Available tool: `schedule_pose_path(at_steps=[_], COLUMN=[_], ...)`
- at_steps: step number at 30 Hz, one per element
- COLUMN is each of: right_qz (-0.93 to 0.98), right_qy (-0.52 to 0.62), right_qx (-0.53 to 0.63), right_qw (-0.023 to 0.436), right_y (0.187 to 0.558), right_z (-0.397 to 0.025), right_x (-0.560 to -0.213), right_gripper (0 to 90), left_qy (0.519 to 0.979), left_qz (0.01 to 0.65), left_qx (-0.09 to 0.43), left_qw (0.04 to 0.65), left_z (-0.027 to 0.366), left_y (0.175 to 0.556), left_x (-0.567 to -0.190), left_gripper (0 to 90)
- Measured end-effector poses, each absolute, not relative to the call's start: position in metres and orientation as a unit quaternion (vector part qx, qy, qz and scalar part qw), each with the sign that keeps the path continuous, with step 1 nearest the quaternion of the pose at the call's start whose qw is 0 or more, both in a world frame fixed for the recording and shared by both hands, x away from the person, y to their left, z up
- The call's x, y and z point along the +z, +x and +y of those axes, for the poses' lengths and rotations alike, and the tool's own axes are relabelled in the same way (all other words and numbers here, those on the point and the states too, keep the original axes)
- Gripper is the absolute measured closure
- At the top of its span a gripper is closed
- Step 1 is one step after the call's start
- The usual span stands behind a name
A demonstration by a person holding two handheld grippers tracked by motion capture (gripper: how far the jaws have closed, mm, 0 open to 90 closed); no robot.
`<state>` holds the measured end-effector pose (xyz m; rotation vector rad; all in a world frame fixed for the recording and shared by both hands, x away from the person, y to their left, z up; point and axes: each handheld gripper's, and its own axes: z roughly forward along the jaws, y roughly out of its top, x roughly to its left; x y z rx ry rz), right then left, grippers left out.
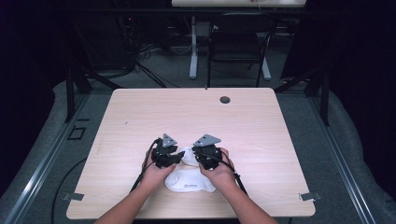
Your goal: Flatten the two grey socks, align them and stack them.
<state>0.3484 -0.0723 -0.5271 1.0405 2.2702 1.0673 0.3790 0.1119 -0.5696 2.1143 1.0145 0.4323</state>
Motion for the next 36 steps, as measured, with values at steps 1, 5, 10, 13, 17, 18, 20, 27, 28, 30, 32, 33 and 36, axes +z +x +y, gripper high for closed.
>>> schedule_pose_path(at_steps=[1,5,10,13,17,18,20,27,28,30,32,33,36], right_qz=[0.816,0.815,0.814,0.812,0.809,0.809,0.806,0.8,0.798,0.796,0.797,0.797,0.796], right_qy=[0.374,0.375,0.378,0.379,0.385,0.389,0.392,0.412,0.425,0.438,0.442,0.447,0.458], right_qx=[0.386,0.386,0.383,0.383,0.38,0.374,0.375,0.361,0.353,0.344,0.339,0.334,0.328], right_qw=[0.213,0.216,0.219,0.223,0.23,0.234,0.237,0.244,0.241,0.236,0.232,0.229,0.221], right_y=[0.349,0.348,0.349,0.351,0.352,0.354,0.355,0.36,0.362,0.363,0.364,0.364,0.363], right_z=[-0.073,-0.076,-0.081,-0.087,-0.094,-0.098,-0.102,-0.119,-0.125,-0.131,-0.133,-0.136,-0.142], right_x=[-0.527,-0.527,-0.527,-0.527,-0.528,-0.527,-0.528,-0.535,-0.542,-0.55,-0.553,-0.557,-0.565], right_gripper=[89.5,89.5,89.5,89.5,89.5,89.6,89.6,89.6,89.6,89.6,89.5,89.5,89.4], left_qy=[0.824,0.834,0.841,0.841,0.838,0.837,0.835,0.83,0.829,0.829,0.827,0.827,0.827], left_qz=[0.396,0.388,0.38,0.38,0.387,0.391,0.397,0.408,0.41,0.412,0.413,0.414,0.416], left_qx=[0.17,0.172,0.181,0.186,0.187,0.19,0.192,0.185,0.186,0.186,0.188,0.187,0.181], left_qw=[0.368,0.354,0.341,0.337,0.336,0.334,0.33,0.332,0.332,0.33,0.331,0.331,0.332], left_z=[0.111,0.109,0.105,0.106,0.109,0.11,0.113,0.119,0.12,0.121,0.121,0.121,0.123], left_y=[0.379,0.378,0.375,0.373,0.373,0.373,0.373,0.373,0.373,0.373,0.372,0.372,0.37], left_x=[-0.571,-0.574,-0.575,-0.578,-0.578,-0.578,-0.577,-0.577,-0.577,-0.577,-0.577,-0.577,-0.577], left_gripper=[61.0,70.1,79.8,85.1,87.3,87.5,87.6,87.7,87.5,87.4,87.2,87.2,86.6])
